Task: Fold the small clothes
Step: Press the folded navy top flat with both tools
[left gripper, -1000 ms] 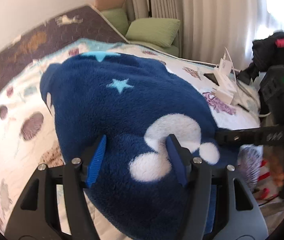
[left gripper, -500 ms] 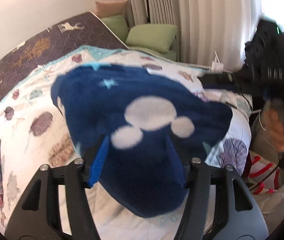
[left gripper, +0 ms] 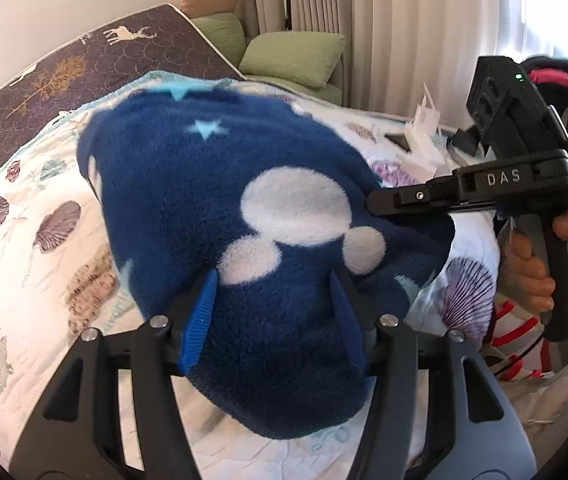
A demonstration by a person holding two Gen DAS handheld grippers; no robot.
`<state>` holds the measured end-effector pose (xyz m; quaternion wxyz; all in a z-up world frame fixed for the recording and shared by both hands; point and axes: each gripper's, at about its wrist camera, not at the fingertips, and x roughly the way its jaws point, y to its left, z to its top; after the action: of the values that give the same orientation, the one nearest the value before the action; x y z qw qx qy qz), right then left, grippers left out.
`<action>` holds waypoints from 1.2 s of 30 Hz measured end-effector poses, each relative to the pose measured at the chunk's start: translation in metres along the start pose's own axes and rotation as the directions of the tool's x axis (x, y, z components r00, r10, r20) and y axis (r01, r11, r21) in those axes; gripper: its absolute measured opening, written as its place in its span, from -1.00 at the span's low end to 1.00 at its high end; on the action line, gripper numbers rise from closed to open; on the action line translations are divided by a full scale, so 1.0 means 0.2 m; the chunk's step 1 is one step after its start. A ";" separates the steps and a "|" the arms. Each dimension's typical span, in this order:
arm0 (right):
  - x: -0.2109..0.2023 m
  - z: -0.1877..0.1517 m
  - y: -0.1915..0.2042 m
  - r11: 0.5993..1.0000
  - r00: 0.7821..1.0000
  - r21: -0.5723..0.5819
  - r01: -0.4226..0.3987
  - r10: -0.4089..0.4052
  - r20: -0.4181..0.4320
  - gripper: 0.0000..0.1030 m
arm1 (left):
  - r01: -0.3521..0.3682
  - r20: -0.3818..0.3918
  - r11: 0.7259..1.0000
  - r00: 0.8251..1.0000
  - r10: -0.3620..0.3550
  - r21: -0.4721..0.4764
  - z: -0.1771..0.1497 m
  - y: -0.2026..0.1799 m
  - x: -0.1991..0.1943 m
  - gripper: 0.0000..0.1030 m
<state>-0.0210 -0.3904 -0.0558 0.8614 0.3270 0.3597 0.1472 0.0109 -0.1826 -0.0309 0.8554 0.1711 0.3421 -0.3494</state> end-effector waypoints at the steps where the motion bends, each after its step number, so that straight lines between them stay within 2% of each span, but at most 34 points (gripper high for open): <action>1: -0.03 0.02 0.06 0.999 1.000 -0.049 0.021 -0.020 0.020 -0.83 | -0.001 0.015 1.000 1.000 0.001 -0.007 0.03 0.01 -0.03 0.13; 4: -0.10 0.11 0.23 0.981 0.995 -0.185 0.049 -0.032 0.094 -0.76 | -0.012 0.099 1.000 0.995 0.014 -0.020 0.11 0.05 -0.12 0.13; 6: -0.11 0.19 0.31 0.973 0.989 -0.223 0.060 -0.028 0.142 -0.56 | -0.033 0.151 0.999 0.988 0.035 -0.016 0.20 0.08 -0.15 0.13; 8: -0.09 0.27 0.39 0.966 0.981 -0.245 0.087 -0.039 0.192 -0.08 | -0.067 0.169 0.998 0.983 0.068 -0.013 0.29 0.12 -0.12 0.13; 9: -0.06 0.30 0.40 0.963 0.978 -0.252 0.099 -0.048 0.203 -0.03 | -0.076 0.161 0.997 0.984 0.078 -0.021 0.33 0.15 -0.08 0.13; 11: 0.02 0.36 0.42 0.961 0.979 -0.237 0.141 -0.100 0.177 -0.03 | -0.078 0.110 0.994 0.990 0.086 -0.071 0.38 0.23 0.03 0.13; 14: 0.21 0.38 0.31 0.972 0.989 -0.184 0.145 -0.135 0.066 -0.06 | 0.005 -0.004 0.984 1.000 -0.006 -0.176 0.34 0.37 0.28 0.13; 16: 0.36 0.35 0.17 0.970 0.981 -0.146 0.193 -0.195 0.001 -0.13 | 0.067 -0.006 0.979 0.998 -0.069 -0.193 0.26 0.42 0.43 0.14; 19: 0.45 0.31 0.08 0.964 0.978 -0.166 0.208 -0.208 0.018 -0.13 | 0.127 0.012 0.959 0.992 -0.128 -0.254 0.22 0.45 0.48 0.15; 24: 0.44 0.34 0.09 0.969 0.980 -0.155 0.193 -0.197 -0.009 -0.13 | 0.096 0.002 0.970 0.995 -0.098 -0.223 0.24 0.41 0.44 0.15; 27: 0.37 0.40 0.16 0.970 0.981 -0.156 0.187 -0.193 -0.027 -0.12 | 0.069 0.006 0.977 0.998 -0.069 -0.203 0.31 0.39 0.34 0.14; 28: 0.32 0.44 0.20 0.973 0.984 -0.157 0.172 -0.178 -0.027 -0.10 | 0.064 0.026 0.981 0.998 -0.060 -0.181 0.34 0.39 0.29 0.14; 30: 0.22 0.53 0.29 0.971 0.991 -0.199 0.133 -0.130 0.029 -0.10 | 0.043 0.088 0.989 0.996 -0.030 -0.143 0.40 0.40 0.20 0.15; 32: 0.20 0.62 0.37 0.956 0.988 -0.253 0.151 -0.137 0.071 -0.01 | -0.012 0.125 0.992 0.992 0.028 -0.125 0.47 0.44 0.16 0.24; 34: 0.26 0.69 0.42 0.945 0.983 -0.272 0.180 -0.165 0.075 -0.01 | -0.060 0.106 0.986 0.991 0.077 -0.158 0.52 0.51 0.20 0.25; 36: 0.37 0.75 0.41 0.958 0.989 -0.246 0.148 -0.146 0.028 -0.01 | -0.051 0.060 0.969 0.996 0.067 -0.240 0.53 0.61 0.29 0.25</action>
<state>0.1367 -0.3621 0.0387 0.9057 0.1899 0.3578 0.1250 0.1786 -0.1813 0.0105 0.8908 0.0652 0.3471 -0.2859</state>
